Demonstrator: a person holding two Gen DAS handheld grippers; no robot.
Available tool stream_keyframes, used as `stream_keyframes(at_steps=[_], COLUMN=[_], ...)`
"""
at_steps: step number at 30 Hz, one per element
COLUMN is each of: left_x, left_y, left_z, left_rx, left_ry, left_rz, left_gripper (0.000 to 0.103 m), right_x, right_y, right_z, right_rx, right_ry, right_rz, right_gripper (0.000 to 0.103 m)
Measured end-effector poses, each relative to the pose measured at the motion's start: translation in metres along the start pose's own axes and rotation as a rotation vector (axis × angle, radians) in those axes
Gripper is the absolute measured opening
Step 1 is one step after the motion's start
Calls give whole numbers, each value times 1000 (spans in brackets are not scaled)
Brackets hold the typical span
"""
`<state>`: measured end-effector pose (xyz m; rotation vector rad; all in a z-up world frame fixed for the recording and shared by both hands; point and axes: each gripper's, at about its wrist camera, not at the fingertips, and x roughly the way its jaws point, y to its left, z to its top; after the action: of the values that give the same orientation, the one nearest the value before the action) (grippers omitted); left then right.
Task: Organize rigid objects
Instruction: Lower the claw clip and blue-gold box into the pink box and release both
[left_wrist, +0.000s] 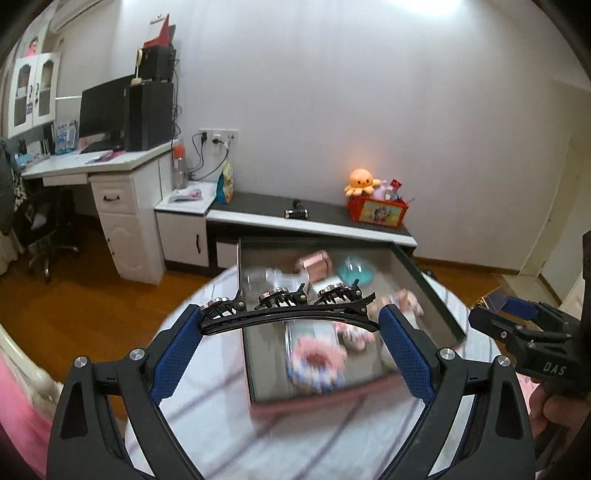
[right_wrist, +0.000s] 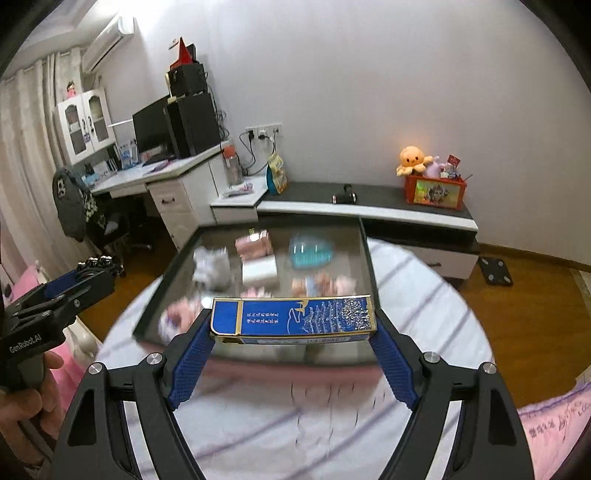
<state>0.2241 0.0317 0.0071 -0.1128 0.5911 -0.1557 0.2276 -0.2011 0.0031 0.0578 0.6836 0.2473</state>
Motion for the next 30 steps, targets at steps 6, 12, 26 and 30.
stream_keyframes(at_steps=[6,12,26,30], left_x=[31,56,92,88], left_y=[-1,-13,-26,-25], left_z=[29,31,31,27], left_rx=[-8,3,21,22], left_ry=[17,49,116,114], left_rz=[-14,-26,-1,9], left_gripper=[96,96,103,103], right_x=[37,62,79,70], right_y=[-9,-14,-28,-34], right_z=[33,35,34,30], right_rx=[47,74,133,145], right_ry=[37,72,102,90], right_rz=[41,64,77,44], right_gripper=[83,83,89,103])
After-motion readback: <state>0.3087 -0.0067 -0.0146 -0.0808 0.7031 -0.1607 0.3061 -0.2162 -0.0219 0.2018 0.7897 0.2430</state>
